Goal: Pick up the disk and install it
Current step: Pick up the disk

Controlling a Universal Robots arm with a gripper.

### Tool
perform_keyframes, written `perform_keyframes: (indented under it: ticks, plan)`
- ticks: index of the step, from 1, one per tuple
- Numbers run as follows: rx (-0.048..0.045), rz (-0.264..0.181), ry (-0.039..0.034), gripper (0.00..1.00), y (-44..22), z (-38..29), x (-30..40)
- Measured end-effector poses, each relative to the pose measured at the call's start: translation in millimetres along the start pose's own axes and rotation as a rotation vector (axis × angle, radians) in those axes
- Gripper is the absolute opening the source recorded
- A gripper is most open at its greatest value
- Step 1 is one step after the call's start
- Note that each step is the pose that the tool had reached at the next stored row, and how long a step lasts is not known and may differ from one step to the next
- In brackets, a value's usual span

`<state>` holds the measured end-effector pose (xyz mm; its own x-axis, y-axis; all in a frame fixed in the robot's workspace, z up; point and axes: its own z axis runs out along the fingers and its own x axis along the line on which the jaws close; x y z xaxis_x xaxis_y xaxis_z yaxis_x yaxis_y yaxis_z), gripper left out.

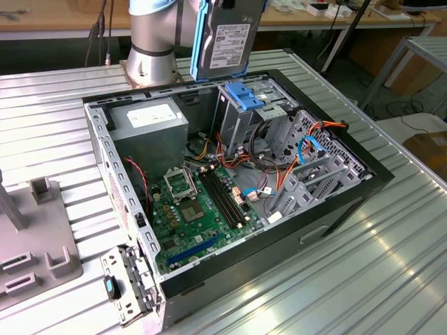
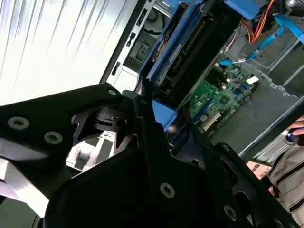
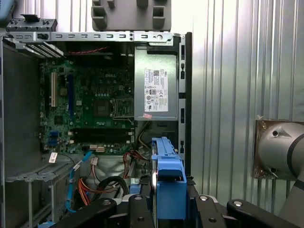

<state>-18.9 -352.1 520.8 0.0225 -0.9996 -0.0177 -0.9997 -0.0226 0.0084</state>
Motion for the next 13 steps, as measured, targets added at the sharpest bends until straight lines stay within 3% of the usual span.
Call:
perform_keyframes:
  ticks: [4, 7, 13]
  plan:
    - [0.0, 0.0, 0.0, 0.37, -9.2, -0.1, 0.2]
    - [-0.0001, 0.0, 0.0, 0.37, -10.1, -0.1, 0.2]
    - [0.0, 0.0, 0.0, 0.37, -10.1, -0.3, 16.1]
